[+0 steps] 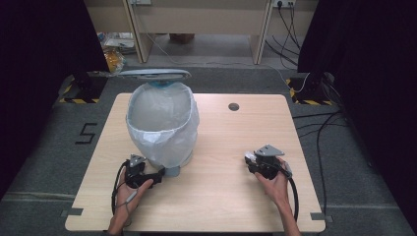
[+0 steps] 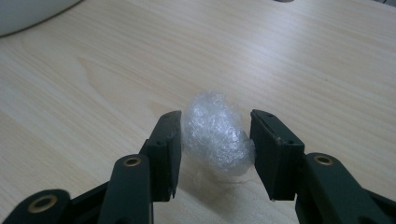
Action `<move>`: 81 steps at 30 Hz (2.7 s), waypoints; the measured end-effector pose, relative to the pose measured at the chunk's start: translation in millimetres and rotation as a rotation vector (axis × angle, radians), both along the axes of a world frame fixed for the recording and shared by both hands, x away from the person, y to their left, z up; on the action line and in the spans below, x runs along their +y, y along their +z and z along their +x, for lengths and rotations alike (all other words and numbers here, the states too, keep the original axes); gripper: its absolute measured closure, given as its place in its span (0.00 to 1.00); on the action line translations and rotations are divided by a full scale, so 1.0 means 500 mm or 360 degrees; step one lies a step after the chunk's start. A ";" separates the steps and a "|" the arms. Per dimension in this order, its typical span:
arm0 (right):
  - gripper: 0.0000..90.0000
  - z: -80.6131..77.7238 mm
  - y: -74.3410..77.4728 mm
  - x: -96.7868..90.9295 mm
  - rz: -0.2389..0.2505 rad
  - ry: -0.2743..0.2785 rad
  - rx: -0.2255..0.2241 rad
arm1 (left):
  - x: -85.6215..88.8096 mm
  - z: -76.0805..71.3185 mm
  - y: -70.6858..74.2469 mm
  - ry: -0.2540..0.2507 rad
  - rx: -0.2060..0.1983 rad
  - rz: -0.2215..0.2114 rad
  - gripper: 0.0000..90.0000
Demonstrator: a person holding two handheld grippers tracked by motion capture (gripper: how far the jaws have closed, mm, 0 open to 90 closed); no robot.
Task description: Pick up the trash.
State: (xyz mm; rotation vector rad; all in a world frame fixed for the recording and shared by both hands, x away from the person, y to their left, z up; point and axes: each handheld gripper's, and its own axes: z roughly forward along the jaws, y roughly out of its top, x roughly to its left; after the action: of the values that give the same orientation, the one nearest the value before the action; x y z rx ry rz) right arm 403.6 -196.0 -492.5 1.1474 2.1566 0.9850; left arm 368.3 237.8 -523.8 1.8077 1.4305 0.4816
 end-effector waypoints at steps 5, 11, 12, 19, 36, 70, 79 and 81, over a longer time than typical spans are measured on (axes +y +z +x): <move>0.61 -0.007 0.021 0.003 0.0029 0.0013 -0.0045 | 0.000 0.000 0.000 0.0000 0.0000 0.0000 0.09; 0.61 -0.022 0.072 0.010 0.0104 0.0042 -0.0106 | 0.000 0.000 0.000 0.0000 0.0000 0.0000 0.09; 0.61 -0.023 0.079 0.011 0.0119 0.0043 -0.0112 | 0.000 0.000 0.000 0.0000 0.0000 0.0000 0.09; 0.61 -0.024 0.128 0.022 0.0202 0.0074 -0.0152 | 0.000 0.000 0.000 0.0000 0.0000 0.0000 0.09; 0.62 -0.017 0.231 0.051 0.0206 0.0120 -0.0297 | 0.000 0.000 0.000 0.0001 -0.0002 -0.0004 0.09; 0.62 0.024 0.387 0.179 0.0291 0.0319 -0.0466 | -0.001 0.000 0.000 0.0004 -0.0004 -0.0012 0.09; 0.62 0.034 0.408 0.231 0.0301 0.0385 -0.0479 | -0.001 0.000 0.000 0.0003 -0.0004 -0.0012 0.09; 0.62 0.036 0.412 0.242 0.0306 0.0399 -0.0482 | -0.001 0.000 0.000 0.0004 -0.0004 -0.0013 0.09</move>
State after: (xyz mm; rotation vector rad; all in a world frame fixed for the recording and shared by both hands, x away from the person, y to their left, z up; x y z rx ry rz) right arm 421.7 -75.0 -286.6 0.7581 2.0224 1.4043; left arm 368.4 237.5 -523.9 1.7986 1.4308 0.4787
